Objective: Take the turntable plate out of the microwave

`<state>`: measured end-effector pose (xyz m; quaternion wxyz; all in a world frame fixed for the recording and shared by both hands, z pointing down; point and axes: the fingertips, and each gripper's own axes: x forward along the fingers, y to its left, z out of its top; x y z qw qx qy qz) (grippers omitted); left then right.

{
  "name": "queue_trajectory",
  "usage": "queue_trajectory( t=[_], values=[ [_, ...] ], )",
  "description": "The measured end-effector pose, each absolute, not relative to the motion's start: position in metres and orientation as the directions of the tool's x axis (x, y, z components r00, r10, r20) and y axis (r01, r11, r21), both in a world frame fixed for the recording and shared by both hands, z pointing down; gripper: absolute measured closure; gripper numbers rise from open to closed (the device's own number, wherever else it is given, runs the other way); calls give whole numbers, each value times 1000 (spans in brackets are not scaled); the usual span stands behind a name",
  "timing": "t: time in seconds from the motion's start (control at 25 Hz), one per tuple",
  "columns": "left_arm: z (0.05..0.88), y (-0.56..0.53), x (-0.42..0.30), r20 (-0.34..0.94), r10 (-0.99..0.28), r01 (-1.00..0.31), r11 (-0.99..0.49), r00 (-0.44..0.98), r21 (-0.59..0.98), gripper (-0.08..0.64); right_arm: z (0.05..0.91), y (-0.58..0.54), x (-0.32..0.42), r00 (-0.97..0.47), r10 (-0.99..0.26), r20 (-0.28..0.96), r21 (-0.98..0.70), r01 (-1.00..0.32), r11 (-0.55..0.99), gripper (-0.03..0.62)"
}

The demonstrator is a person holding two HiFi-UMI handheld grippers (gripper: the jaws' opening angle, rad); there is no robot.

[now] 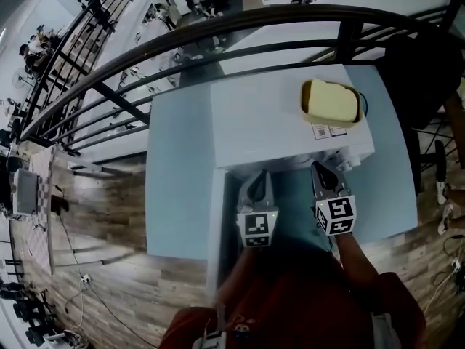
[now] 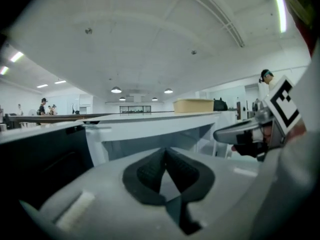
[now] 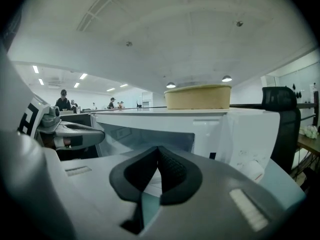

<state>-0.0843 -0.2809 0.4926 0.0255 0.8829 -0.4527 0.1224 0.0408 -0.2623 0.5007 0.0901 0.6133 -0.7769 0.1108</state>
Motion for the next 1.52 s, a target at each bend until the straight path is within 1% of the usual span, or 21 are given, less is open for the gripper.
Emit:
queue_trajectory(
  t=[0.52,0.84,1.0,1.12,1.28,1.36,1.52],
  values=[
    [517,-280,-89,294,-778,-808,-589,554,-36,562,516,-268,34,-235,-922,306,-25,-971,239,591],
    [536,-276,-101,332,-783,-821,-569,526,-40,563,542,-281,15,-293,-885,362,39,-944,329,579],
    [547,-269,-108,359,-777,-829,-559,517,-16,563,563,-287,8,-315,-853,416,74,-923,378,528],
    [553,-266,-111,368,-777,-834,-552,511,-8,563,580,-293,-3,-354,-815,458,98,-891,443,479],
    [558,-263,-115,374,-774,-836,-549,510,2,563,604,-299,-17,-375,-770,516,151,-845,513,386],
    [558,-262,-117,377,-773,-835,-550,511,5,563,614,-303,-24,-372,-748,550,209,-806,554,350],
    [565,-262,-119,388,-769,-837,-548,507,8,563,633,-314,-38,-354,-704,615,349,-679,646,285]
  ],
)
